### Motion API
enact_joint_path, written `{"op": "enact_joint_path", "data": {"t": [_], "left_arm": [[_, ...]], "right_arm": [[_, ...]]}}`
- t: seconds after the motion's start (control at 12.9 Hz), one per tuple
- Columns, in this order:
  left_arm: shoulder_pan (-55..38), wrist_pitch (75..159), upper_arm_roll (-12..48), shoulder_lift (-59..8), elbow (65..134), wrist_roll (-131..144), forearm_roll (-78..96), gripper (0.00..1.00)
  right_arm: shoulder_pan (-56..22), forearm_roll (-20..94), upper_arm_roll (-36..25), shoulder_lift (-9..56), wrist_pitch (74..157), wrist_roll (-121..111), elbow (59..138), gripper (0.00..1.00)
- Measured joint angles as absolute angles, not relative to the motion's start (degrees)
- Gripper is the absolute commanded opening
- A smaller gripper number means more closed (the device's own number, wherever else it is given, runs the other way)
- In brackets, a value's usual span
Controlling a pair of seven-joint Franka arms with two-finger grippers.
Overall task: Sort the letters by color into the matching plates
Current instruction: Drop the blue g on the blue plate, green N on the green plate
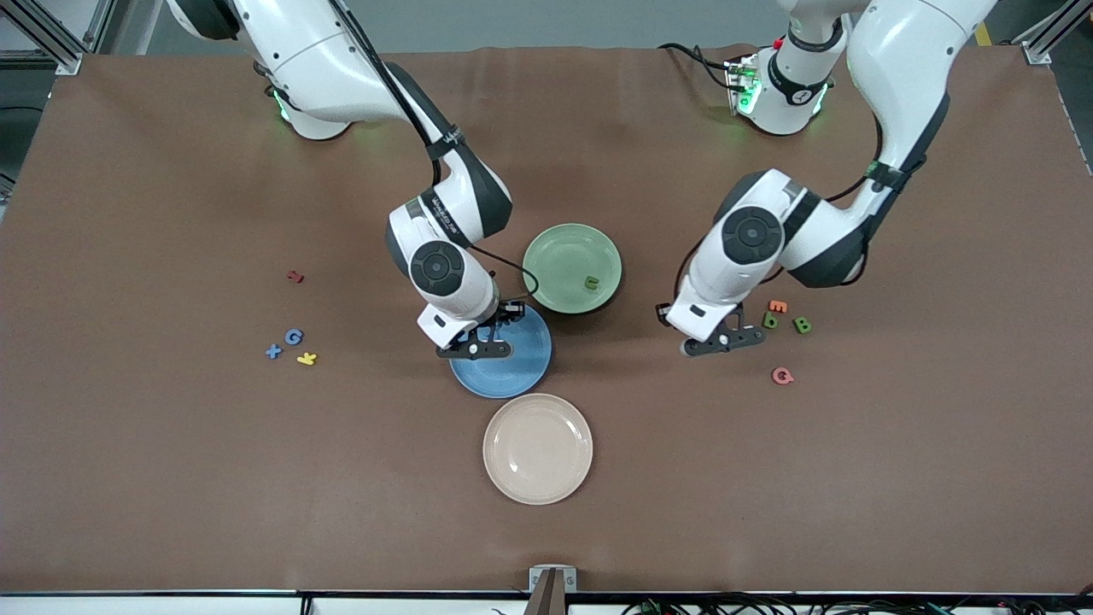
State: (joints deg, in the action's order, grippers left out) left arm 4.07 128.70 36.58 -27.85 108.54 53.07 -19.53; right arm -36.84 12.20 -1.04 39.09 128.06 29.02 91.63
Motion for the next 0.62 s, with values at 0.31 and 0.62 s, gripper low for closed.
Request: {"op": "enact_joint_path", "data": {"t": [0.31,0.62], "left_arm": [[-0.4,128.7,36.7,-29.1,108.6,63.3,-19.5,0.00],[-2.8,130.6,37.9,-31.8,108.5,71.5,-19.1,0.00]], "right_arm": [[-37.2,12.2,-1.1,41.3,129.6,29.1,90.2,0.23],[-37.9,12.2,-1.1,42.5,131.0,29.1,89.5,1.00]]}}
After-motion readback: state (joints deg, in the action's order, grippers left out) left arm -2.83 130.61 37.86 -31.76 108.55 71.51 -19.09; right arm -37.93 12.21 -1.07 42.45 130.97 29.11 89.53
